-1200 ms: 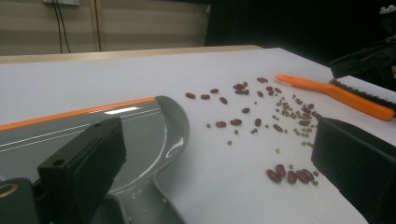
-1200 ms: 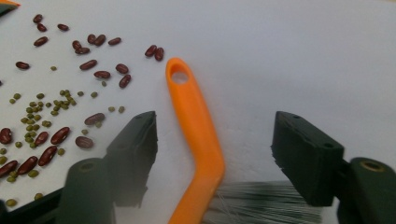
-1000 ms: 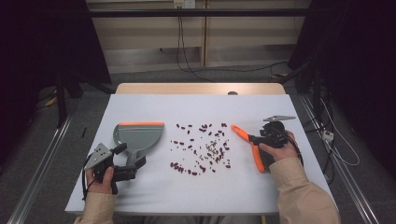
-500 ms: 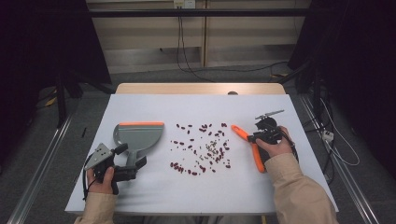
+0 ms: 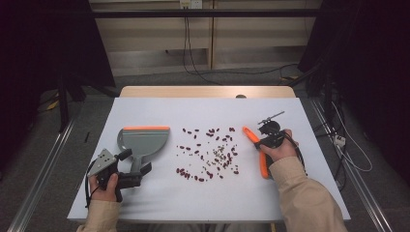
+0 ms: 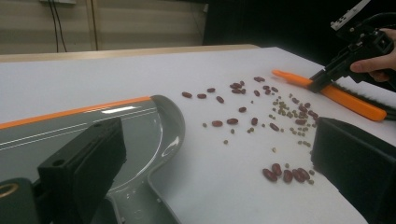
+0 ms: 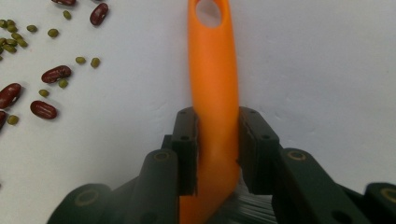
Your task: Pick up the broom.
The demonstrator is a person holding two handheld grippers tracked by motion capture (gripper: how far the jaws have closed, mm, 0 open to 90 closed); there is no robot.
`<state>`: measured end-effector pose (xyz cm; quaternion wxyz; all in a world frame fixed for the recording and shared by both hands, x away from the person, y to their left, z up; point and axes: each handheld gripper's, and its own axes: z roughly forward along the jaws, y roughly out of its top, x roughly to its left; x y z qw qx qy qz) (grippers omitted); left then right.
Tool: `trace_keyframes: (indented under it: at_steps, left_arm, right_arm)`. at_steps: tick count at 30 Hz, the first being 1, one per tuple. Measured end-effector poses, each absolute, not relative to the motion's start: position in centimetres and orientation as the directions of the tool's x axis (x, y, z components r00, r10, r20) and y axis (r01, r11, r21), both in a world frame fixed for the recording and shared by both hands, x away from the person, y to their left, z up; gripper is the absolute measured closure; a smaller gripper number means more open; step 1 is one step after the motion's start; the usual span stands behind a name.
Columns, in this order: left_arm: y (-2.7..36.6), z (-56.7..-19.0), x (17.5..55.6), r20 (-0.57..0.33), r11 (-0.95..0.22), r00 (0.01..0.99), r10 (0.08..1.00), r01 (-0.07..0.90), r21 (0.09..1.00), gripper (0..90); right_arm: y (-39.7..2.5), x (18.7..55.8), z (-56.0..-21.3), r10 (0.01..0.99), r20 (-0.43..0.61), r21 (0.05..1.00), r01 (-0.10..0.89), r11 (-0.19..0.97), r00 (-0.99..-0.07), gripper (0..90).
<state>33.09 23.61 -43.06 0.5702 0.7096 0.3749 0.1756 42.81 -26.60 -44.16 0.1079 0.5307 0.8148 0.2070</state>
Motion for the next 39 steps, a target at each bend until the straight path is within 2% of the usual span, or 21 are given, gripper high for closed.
trace_keyframes:
  at_steps: [10, 14, 24, 31, 32, 39]
  left_arm:
    - [23.7, -43.0, 33.1, -0.173, -0.070, 0.657, 0.733, 0.326, 0.943, 2.9]
    - [23.6, -42.9, 33.1, -0.177, -0.063, 0.654, 0.736, 0.326, 0.943, 3.0]
    - [23.6, -42.8, 33.0, -0.164, -0.070, 0.656, 0.737, 0.315, 0.947, 2.9]
    - [23.7, -42.7, 32.9, -0.163, -0.066, 0.656, 0.737, 0.311, 0.948, 2.9]
    - [23.7, -42.7, 32.9, -0.164, -0.066, 0.656, 0.737, 0.310, 0.948, 2.9]
    - [23.6, -42.7, 33.0, -0.167, -0.065, 0.661, 0.732, 0.312, 0.948, 2.9]
  right_arm:
    - [-26.3, 42.9, -43.8, 0.906, 0.024, 0.435, 0.821, 0.371, -0.422, 71.0]
    - [-26.6, 42.6, -43.2, 0.907, 0.025, 0.464, 0.809, 0.361, -0.420, 71.1]
    - [-28.5, 40.7, -40.6, 0.920, 0.071, 0.623, 0.738, 0.260, -0.385, 71.1]
    - [-29.7, 38.8, -39.7, 0.928, 0.089, 0.756, 0.631, 0.175, -0.363, 71.0]
    - [-29.7, 38.0, -39.7, 0.928, 0.090, 0.791, 0.593, 0.155, -0.363, 71.0]
    - [-29.9, 36.4, -39.7, 0.926, 0.105, 0.858, 0.504, 0.100, -0.364, 71.0]
